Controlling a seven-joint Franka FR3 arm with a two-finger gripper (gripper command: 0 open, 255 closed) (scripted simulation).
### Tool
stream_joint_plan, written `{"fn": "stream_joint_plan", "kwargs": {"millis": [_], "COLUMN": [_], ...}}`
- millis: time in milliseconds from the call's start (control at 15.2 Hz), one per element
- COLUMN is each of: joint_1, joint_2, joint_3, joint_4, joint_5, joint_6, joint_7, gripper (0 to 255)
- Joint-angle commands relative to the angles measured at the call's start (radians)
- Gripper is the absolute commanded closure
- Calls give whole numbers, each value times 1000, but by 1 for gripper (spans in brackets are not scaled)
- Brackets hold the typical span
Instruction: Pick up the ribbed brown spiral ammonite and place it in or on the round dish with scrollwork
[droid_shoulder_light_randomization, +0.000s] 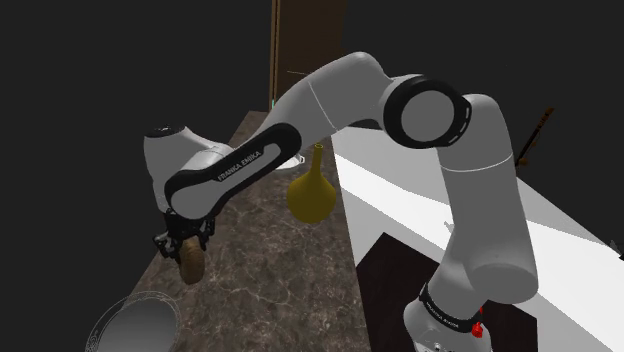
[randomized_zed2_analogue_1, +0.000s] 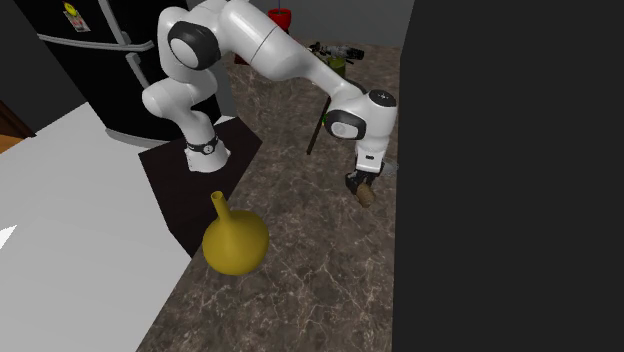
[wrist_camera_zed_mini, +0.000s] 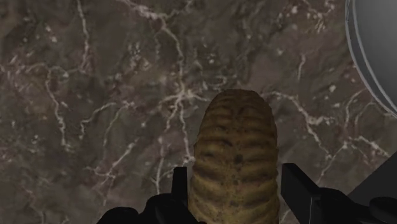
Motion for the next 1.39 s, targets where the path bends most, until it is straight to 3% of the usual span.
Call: {"fn": "stream_joint_plan", "kwargs": {"millis": [0, 1056, 1320], "joint_1": [-4, -17, 53], "joint_2": [-15, -114, -80], "joint_3": [3, 26, 43], "joint_4": [5, 75, 137], "joint_5": [6, 46, 29], "joint_6": [-19, -185, -215], "joint_7": [-5, -28, 56], "gripper": [255, 255, 255]}}
